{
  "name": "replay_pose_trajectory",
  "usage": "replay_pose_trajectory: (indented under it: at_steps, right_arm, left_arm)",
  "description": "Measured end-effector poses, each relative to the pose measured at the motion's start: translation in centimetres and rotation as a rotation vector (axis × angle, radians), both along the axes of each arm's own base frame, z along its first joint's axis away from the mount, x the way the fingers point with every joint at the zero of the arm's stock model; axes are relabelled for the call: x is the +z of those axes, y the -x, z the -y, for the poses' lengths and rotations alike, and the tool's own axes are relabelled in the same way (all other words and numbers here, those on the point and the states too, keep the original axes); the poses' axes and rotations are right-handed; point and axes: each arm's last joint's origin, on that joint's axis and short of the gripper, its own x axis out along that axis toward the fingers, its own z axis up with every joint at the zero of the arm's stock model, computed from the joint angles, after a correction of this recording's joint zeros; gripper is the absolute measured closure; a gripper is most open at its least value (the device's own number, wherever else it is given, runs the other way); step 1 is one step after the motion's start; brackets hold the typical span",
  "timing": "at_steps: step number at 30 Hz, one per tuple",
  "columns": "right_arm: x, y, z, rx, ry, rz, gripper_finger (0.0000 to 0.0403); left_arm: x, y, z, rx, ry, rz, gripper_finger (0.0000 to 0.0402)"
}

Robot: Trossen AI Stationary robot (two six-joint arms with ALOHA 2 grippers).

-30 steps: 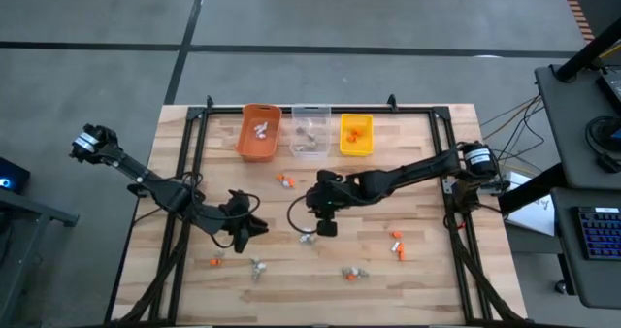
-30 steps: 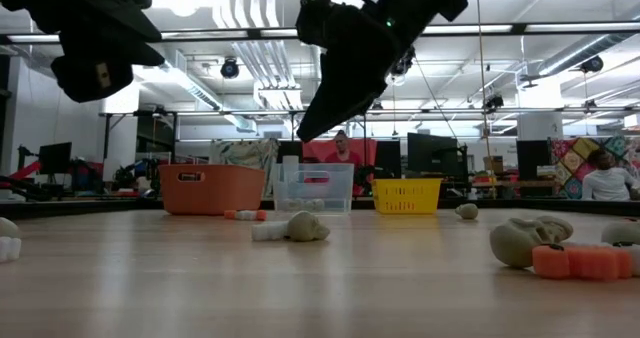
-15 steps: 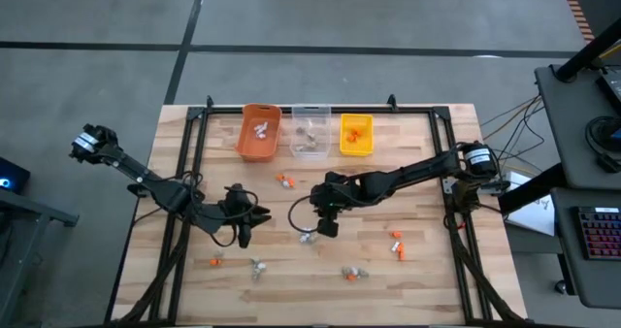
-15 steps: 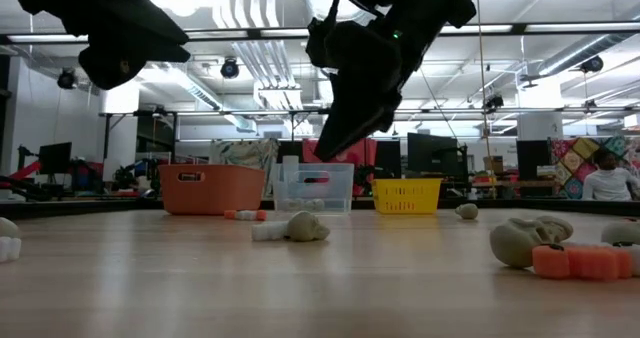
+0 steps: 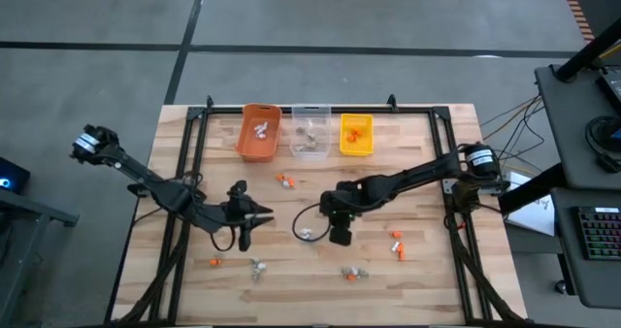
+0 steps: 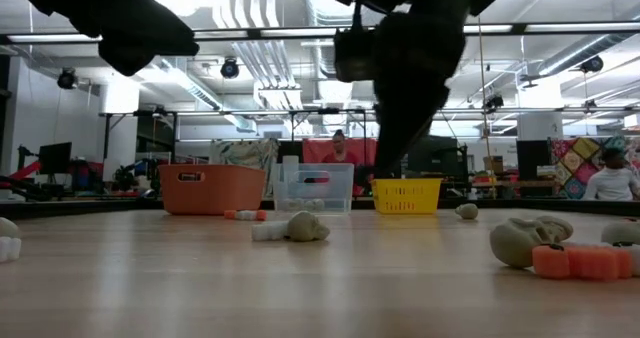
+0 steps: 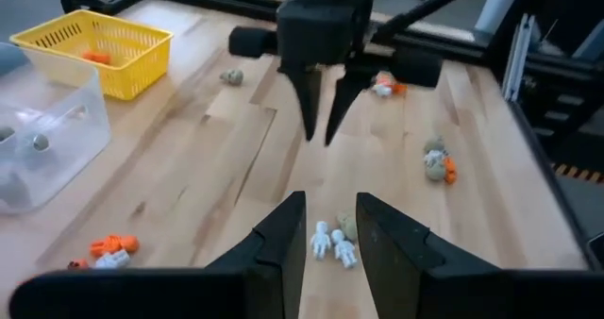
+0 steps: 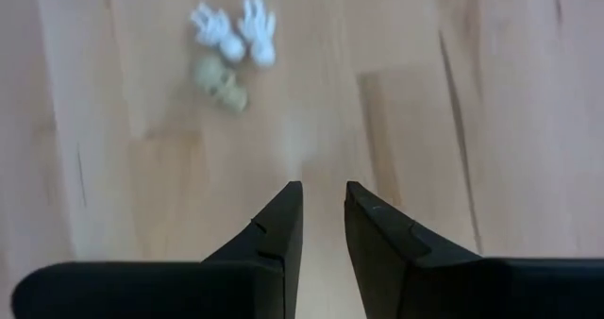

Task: Sort Halloween decoration
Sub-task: Put the white skeleton toy into the orange bin

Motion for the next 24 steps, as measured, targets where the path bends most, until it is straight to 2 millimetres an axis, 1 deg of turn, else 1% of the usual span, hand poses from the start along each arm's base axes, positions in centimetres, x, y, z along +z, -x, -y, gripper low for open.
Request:
replay_pose_trajectory:
  at_steps: [6, 10, 15, 19, 24]
  right_arm:
    - [0.5, 1.1, -0.7, 0.019, 0.007, -0.057, 0.0328]
    - [0.8, 1.1, -0.8, 0.031, 0.009, -0.041, 0.0329]
    - [1.0, 1.2, -0.8, 0.062, 0.023, -0.036, 0.0335]
    - [1.6, 1.6, -0.9, 0.095, 0.033, -0.029, 0.0332]
    - [2.8, 2.4, -0.9, 0.116, 0.038, 0.006, 0.0336]
  left_arm:
    - [-1.5, -1.7, 0.8, 0.004, -0.081, -0.001, 0.0320]
    - [-2.8, -3.1, 1.3, 0.000, -0.120, 0.006, 0.0302]
    - [-4.8, -4.6, 1.3, 0.013, -0.124, -0.017, 0.0276]
    - [-6.1, -5.7, 1.7, -0.002, -0.143, 0.006, 0.0259]
    - [-8.0, -6.9, 2.1, -0.049, -0.153, 0.022, 0.0253]
